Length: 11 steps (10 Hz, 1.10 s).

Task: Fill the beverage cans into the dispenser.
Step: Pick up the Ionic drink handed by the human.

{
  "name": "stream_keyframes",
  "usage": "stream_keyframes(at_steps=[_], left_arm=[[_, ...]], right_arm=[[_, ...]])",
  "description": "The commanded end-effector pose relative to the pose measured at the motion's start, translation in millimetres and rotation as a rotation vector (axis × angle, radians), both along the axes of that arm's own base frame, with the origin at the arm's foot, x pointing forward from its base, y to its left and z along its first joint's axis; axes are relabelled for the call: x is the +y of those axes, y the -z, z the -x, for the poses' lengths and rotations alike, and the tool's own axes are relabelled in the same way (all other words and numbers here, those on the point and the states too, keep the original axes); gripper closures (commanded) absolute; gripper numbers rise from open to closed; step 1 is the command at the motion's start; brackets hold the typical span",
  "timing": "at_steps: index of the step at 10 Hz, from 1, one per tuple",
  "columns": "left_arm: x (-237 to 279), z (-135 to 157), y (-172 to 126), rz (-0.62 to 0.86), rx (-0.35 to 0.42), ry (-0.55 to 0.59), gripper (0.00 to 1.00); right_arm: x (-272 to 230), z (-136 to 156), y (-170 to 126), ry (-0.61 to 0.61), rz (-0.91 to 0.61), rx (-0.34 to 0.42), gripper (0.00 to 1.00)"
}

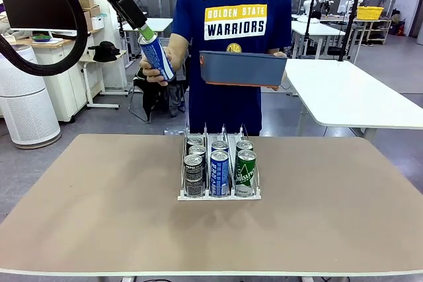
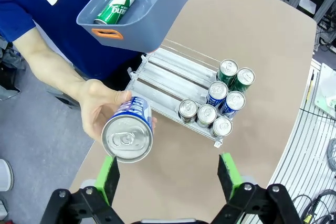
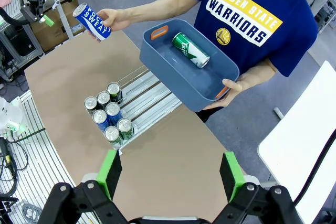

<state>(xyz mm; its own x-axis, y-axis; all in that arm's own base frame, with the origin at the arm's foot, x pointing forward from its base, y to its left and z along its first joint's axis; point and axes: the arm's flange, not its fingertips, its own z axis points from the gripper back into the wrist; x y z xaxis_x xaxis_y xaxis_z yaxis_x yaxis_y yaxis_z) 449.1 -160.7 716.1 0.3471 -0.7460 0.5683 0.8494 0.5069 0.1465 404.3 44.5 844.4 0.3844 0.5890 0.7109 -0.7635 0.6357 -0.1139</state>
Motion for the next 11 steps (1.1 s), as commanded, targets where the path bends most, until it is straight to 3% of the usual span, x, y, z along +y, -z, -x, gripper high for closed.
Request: stream_keyframes(at_steps=[1, 11], left_arm=[[3, -3, -3, -0.033, -0.005, 0.018, 0.0], [7, -15, 0, -0.077, -0.016, 0.034, 0.0]], right_arm=[[1, 0, 0, -0.006, -0.003, 0.005, 0.0], [1, 0, 0, -0.006, -0.003, 0.005, 0.0]])
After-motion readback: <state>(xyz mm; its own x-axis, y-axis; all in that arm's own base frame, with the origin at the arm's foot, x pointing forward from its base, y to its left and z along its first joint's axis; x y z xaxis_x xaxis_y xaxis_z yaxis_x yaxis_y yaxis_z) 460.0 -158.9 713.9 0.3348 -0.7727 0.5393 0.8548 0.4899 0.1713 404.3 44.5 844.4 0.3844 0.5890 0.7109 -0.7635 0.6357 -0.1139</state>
